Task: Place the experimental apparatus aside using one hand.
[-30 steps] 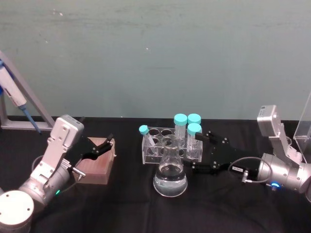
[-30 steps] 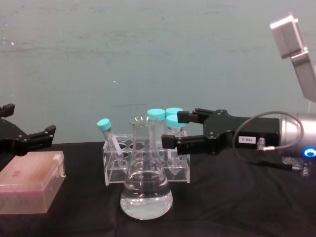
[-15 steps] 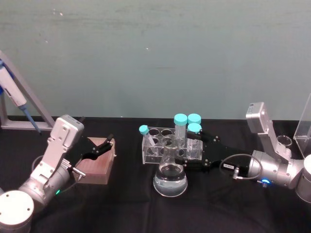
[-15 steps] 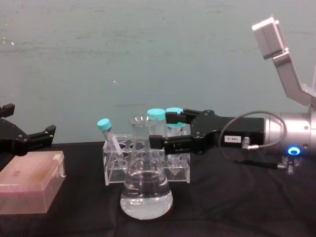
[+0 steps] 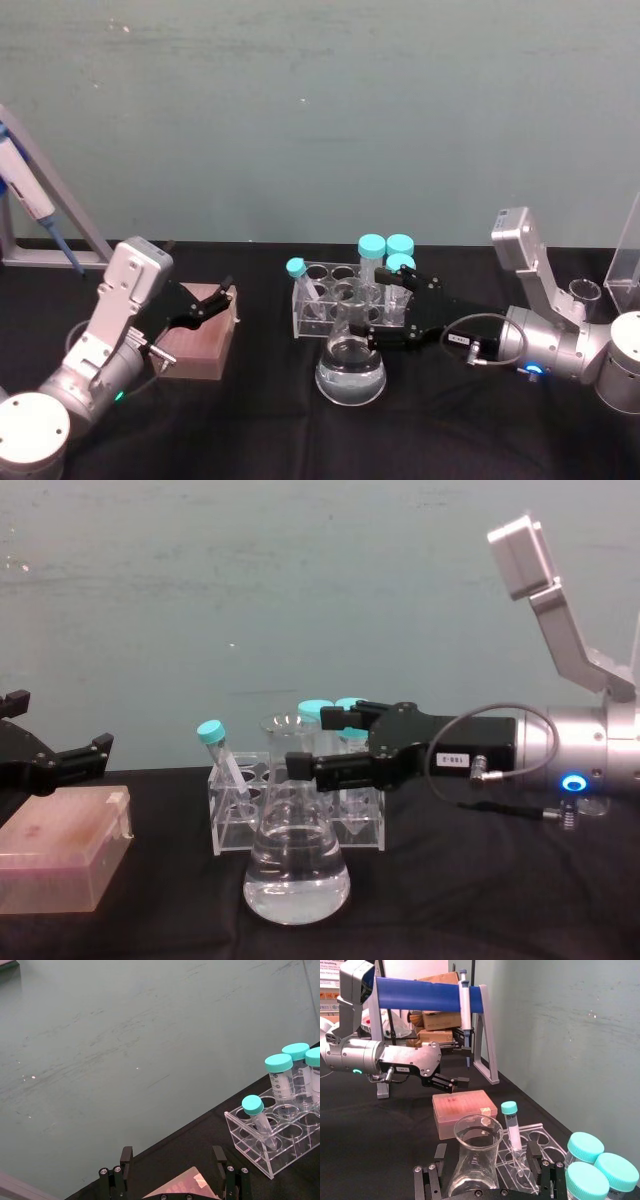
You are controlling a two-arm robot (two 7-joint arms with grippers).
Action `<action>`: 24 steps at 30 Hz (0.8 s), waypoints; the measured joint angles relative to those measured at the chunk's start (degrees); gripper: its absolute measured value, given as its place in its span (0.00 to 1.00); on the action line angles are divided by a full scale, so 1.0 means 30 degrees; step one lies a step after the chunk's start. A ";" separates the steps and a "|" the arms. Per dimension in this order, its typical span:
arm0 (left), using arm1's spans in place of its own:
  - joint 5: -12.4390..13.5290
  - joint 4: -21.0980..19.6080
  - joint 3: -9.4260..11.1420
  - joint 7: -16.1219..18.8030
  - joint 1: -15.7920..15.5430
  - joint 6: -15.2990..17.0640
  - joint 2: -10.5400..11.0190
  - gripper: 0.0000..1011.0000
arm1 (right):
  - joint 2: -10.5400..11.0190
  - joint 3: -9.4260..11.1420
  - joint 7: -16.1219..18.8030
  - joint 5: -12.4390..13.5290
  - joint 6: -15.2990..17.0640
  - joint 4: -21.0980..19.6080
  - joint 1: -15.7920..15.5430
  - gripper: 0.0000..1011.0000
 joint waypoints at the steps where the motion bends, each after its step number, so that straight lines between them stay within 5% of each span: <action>1: 0.0000 0.0001 0.0001 0.0000 -0.0001 -0.0001 0.0000 0.99 | -0.0027 -0.0015 -0.0001 -0.0010 -0.0007 0.0039 0.0023 0.99; 24: 0.0001 0.0000 0.0000 0.0000 -0.0001 -0.0001 0.0000 0.99 | -0.0792 -0.0269 0.0096 -0.0248 -0.0203 0.1082 0.0515 0.99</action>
